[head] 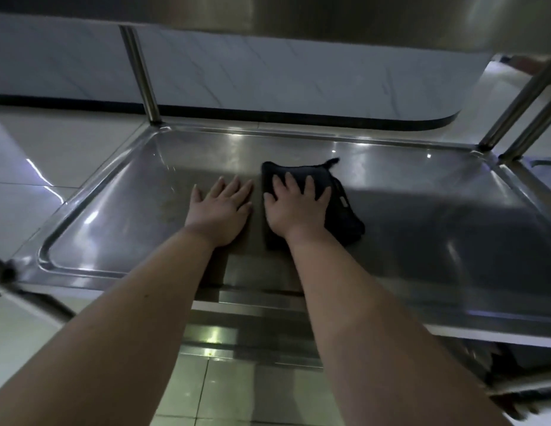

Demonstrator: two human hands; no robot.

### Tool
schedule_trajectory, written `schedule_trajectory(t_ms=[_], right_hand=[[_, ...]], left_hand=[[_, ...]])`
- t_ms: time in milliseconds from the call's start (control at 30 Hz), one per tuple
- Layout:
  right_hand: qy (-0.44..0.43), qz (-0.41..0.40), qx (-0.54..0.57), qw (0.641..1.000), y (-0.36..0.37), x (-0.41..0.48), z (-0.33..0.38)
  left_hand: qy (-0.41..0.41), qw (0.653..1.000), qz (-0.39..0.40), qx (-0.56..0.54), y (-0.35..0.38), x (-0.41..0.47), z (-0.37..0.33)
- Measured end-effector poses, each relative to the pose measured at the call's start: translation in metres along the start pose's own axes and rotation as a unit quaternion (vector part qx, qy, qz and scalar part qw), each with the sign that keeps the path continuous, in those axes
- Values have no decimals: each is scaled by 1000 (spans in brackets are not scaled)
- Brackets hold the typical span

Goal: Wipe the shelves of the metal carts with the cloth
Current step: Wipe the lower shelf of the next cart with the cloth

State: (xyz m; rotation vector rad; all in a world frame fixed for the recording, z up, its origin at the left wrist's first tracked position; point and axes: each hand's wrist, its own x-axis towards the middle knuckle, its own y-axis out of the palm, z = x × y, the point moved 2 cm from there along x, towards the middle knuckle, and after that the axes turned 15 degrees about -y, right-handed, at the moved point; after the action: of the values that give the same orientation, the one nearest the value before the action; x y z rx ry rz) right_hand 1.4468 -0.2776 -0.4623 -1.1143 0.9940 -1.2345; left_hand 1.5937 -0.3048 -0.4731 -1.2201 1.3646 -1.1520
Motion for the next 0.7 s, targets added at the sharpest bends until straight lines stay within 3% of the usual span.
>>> schedule_trajectory(t_ms=[67, 167, 367, 467, 600, 700], right_hand=[[-57, 5, 5, 998, 6, 3, 27], [-74, 0, -5, 997, 0, 6, -7], [146, -12, -14, 989, -36, -31, -186], [219, -14, -11, 976, -47, -52, -228], [240, -15, 5, 971, -40, -19, -187], [93, -11, -8, 996, -19, 31, -100]], left_hand=[[-2, 1000, -2, -8, 2, -1, 5], [0, 1000, -5, -21, 2, -3, 10], [5, 1000, -8, -27, 3, -5, 8], [5, 1000, -11, -24, 4, -6, 6], [5, 1000, -16, -21, 5, -8, 2], [3, 1000, -18, -18, 5, -8, 3]])
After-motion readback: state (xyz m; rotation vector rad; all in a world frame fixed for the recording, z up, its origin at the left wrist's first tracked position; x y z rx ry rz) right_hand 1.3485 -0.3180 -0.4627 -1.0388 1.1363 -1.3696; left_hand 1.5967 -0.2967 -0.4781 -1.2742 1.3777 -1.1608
